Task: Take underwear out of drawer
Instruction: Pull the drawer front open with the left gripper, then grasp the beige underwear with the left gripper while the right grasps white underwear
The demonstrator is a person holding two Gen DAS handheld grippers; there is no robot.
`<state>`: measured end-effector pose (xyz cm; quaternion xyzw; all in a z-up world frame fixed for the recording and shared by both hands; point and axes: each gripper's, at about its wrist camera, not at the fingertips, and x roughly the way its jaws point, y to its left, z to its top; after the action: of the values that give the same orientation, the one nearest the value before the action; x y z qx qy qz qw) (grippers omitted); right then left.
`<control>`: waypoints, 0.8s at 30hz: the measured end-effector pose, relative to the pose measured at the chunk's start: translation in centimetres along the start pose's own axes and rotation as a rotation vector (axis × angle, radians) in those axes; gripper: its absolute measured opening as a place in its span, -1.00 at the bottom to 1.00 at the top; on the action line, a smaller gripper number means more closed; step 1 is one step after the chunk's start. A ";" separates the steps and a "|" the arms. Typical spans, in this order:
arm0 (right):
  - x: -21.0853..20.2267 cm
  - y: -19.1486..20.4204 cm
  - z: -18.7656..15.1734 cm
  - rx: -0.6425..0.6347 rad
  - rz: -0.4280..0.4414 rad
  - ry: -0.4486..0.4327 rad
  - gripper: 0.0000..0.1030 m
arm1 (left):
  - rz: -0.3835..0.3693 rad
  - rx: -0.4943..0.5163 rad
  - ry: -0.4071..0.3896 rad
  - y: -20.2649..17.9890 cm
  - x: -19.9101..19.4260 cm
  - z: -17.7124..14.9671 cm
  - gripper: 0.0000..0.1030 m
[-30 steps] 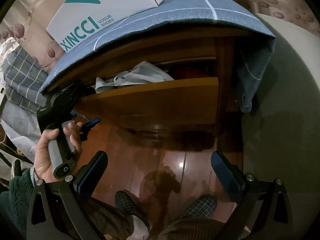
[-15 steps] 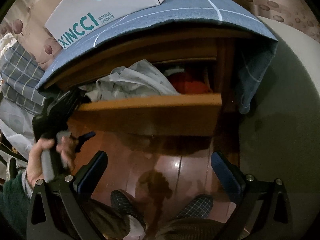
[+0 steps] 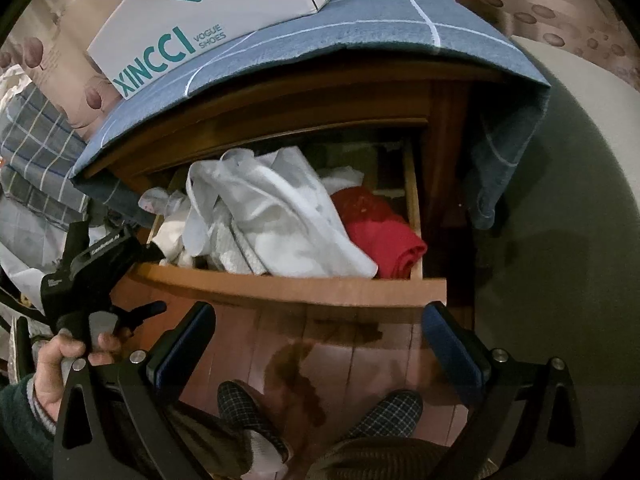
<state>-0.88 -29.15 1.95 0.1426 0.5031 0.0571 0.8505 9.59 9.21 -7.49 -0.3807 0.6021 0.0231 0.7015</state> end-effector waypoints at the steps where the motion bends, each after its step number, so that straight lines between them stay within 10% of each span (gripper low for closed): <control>1: 0.0 -0.1 0.0 0.005 0.006 0.001 0.99 | 0.007 0.008 0.003 -0.1 0.0 -0.1 0.95; 24: 1.2 0.6 1.1 -0.041 0.030 0.055 0.99 | 0.190 0.144 0.061 0.8 -0.9 -1.7 0.95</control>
<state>0.67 -28.49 1.62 0.1311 0.5227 0.0842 0.8382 7.53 9.21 -7.06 -0.2710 0.6566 0.0346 0.7030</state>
